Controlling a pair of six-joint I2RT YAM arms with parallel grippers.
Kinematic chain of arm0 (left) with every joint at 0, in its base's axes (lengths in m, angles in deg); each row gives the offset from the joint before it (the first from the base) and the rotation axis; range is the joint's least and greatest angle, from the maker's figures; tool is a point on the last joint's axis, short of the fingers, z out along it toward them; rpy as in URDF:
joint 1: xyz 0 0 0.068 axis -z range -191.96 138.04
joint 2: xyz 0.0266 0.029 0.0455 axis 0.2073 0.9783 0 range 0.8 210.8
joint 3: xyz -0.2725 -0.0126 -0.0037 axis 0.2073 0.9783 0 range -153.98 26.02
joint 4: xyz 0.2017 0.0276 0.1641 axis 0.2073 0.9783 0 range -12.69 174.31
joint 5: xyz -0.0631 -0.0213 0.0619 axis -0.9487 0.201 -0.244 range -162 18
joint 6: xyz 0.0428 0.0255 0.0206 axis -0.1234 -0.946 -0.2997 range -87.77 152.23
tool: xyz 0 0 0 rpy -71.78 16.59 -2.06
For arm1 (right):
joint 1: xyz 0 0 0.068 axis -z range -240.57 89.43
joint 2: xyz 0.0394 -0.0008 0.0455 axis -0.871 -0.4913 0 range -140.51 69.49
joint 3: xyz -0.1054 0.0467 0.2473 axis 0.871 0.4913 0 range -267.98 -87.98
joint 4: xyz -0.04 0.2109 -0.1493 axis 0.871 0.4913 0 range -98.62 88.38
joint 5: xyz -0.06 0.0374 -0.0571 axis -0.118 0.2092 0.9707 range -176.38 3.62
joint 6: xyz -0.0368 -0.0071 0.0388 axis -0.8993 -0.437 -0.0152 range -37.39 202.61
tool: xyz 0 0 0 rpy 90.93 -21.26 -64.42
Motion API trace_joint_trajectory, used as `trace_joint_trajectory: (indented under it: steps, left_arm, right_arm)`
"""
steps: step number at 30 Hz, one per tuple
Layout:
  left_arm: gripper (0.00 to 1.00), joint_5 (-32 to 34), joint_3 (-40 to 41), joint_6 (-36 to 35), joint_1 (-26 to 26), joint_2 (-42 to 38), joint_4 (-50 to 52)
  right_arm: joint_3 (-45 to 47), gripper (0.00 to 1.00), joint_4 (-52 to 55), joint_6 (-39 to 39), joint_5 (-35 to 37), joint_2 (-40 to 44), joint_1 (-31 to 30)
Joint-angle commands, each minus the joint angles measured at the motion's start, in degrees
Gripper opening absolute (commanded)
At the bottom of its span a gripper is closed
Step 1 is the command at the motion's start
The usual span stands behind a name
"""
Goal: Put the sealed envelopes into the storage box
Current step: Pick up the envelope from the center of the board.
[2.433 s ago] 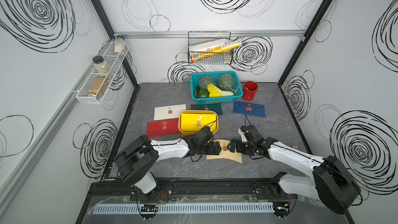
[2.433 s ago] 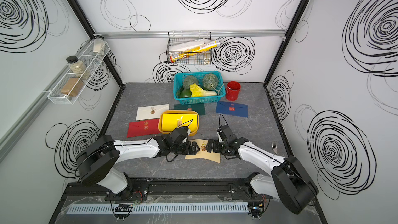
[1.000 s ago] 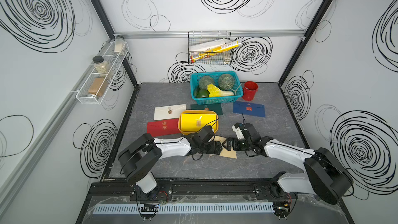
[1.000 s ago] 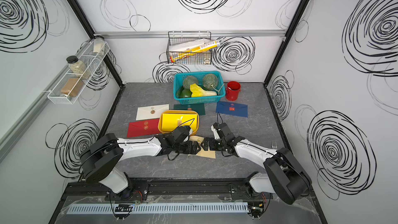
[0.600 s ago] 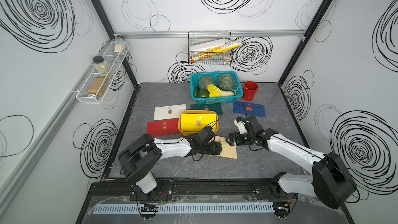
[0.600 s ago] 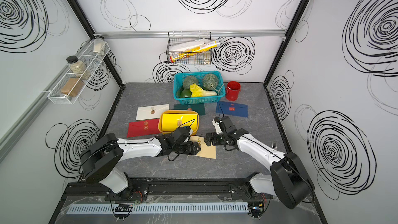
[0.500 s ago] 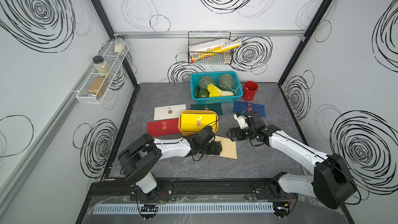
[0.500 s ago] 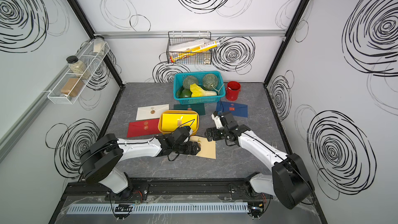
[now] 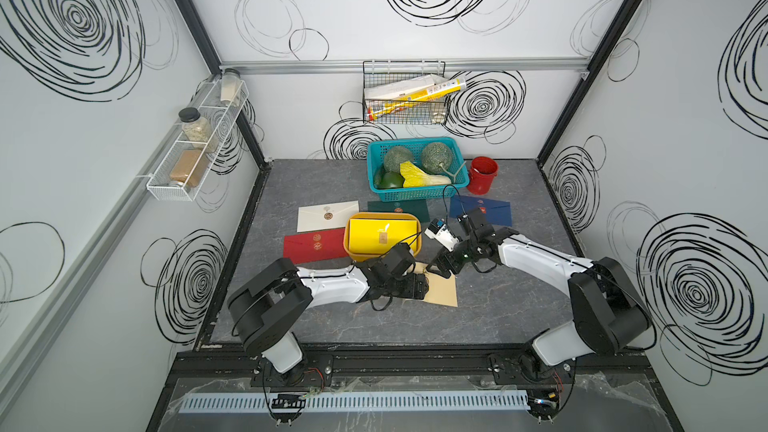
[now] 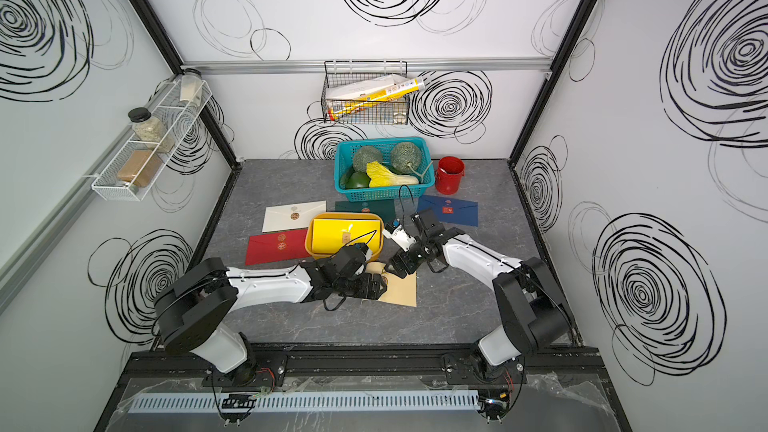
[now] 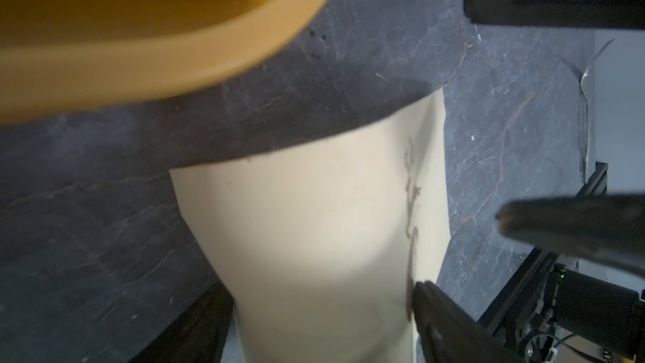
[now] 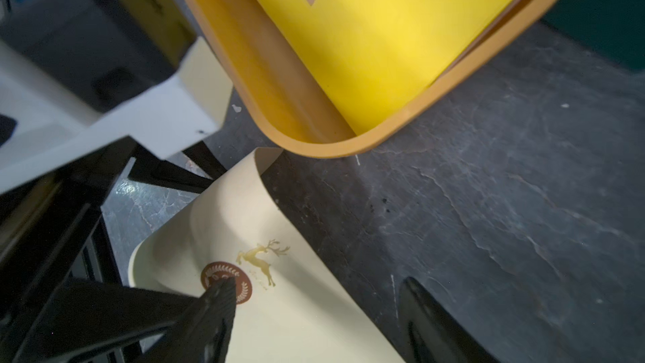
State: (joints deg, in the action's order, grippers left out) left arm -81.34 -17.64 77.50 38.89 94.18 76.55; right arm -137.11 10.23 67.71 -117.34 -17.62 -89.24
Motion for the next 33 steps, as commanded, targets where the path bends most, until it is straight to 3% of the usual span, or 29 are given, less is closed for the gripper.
trace_joint_trajectory:
  steps: [1,11,16,28,33]
  left_arm:
    - [0.88,2.0,2.0,-1.0,0.0,3.7,8.8]
    - [0.88,1.9,2.6,-0.8,0.0,3.1,8.4]
    - [0.88,2.0,2.1,-0.9,0.0,3.4,8.6]
    - [0.88,2.3,1.0,-0.9,0.0,3.4,9.1]
    - [0.88,2.5,0.7,-0.9,0.0,3.5,9.2]
  right_arm:
    - [-2.6,0.78,0.4,-7.4,-7.8,-1.7,0.2]
    - [-8.2,0.75,3.5,-12.0,-10.6,-9.3,0.3]
    - [-10.5,0.68,7.0,-14.2,-13.2,-11.7,0.2]
    - [-11.8,0.69,9.0,-16.0,-15.1,-14.7,0.1]
    - [-11.5,0.62,10.2,-16.7,-16.8,-15.4,0.1]
